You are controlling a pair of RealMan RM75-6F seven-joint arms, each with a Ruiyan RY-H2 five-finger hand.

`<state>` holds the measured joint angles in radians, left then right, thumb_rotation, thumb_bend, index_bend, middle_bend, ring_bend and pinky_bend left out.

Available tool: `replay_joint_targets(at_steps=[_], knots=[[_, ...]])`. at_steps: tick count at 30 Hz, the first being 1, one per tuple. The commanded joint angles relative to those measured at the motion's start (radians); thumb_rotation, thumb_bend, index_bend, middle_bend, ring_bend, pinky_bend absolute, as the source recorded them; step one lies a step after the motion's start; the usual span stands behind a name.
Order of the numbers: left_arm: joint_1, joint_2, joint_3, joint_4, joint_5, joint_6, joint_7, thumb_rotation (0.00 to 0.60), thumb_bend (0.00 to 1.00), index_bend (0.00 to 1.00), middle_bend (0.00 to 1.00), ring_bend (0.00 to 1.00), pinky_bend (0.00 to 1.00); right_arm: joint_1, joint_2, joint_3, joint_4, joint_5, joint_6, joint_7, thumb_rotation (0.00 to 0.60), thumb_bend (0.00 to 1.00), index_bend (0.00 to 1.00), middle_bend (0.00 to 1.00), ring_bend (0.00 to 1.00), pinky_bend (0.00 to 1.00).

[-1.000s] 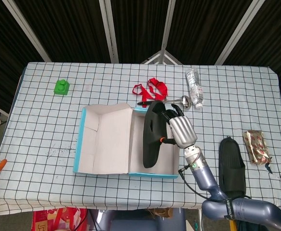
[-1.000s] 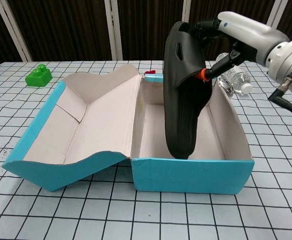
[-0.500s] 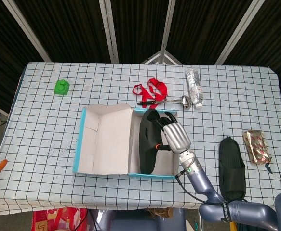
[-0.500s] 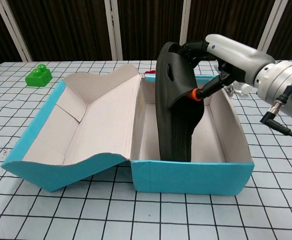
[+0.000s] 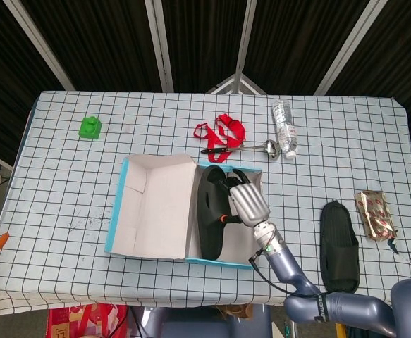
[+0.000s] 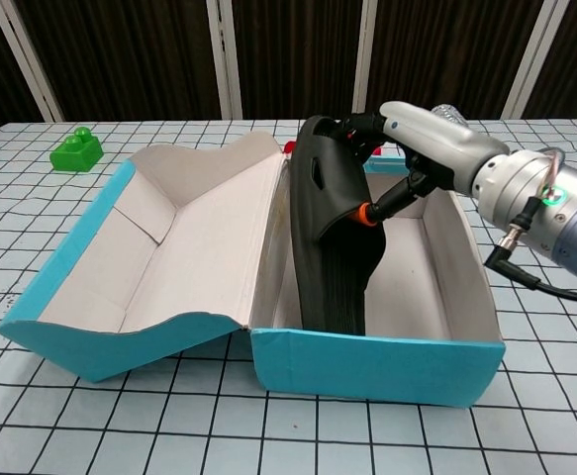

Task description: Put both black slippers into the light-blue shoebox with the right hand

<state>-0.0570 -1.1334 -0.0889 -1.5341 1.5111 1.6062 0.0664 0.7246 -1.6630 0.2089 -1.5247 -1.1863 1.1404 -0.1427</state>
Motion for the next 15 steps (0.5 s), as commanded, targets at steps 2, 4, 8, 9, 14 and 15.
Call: replay_joint_targets(at_steps=[2, 4, 8, 9, 14, 15], knots=[[0.000, 0.001, 0.000, 0.000, -0.001, -0.001, -0.001, 0.600, 0.27, 0.05, 0.00, 0.00, 0.02, 0.006, -0.015, 0.006, 0.022, 0.008, -0.023, 0.003, 0.600, 0.57, 0.52, 0.49, 0.28, 0.10], [0.000, 0.002, 0.000, -0.001, -0.001, -0.002, -0.002, 0.600, 0.27, 0.05, 0.00, 0.00, 0.02, 0.009, -0.020, 0.011, 0.030, 0.012, -0.033, 0.004, 0.600, 0.57, 0.52, 0.49, 0.28, 0.10], [0.001, 0.003, 0.000, -0.002, -0.002, -0.001, -0.003, 0.600, 0.27, 0.05, 0.00, 0.00, 0.02, 0.011, -0.025, 0.017, 0.037, 0.019, -0.052, 0.012, 0.600, 0.57, 0.52, 0.49, 0.28, 0.10], [0.002, 0.003, 0.000, -0.002, -0.003, 0.000, -0.003, 0.600, 0.27, 0.05, 0.00, 0.00, 0.02, 0.012, -0.025, 0.017, 0.038, 0.020, -0.057, 0.013, 0.600, 0.57, 0.52, 0.49, 0.28, 0.10], [0.001, 0.003, -0.001, -0.003, -0.003, 0.000, -0.001, 0.600, 0.27, 0.05, 0.00, 0.00, 0.02, 0.013, -0.028, 0.016, 0.043, 0.021, -0.074, 0.010, 0.600, 0.57, 0.52, 0.51, 0.28, 0.10], [0.001, 0.003, 0.000, -0.003, -0.003, 0.000, -0.001, 0.600, 0.27, 0.05, 0.00, 0.00, 0.02, 0.013, -0.028, 0.015, 0.044, 0.022, -0.077, 0.009, 0.600, 0.57, 0.52, 0.51, 0.28, 0.10]])
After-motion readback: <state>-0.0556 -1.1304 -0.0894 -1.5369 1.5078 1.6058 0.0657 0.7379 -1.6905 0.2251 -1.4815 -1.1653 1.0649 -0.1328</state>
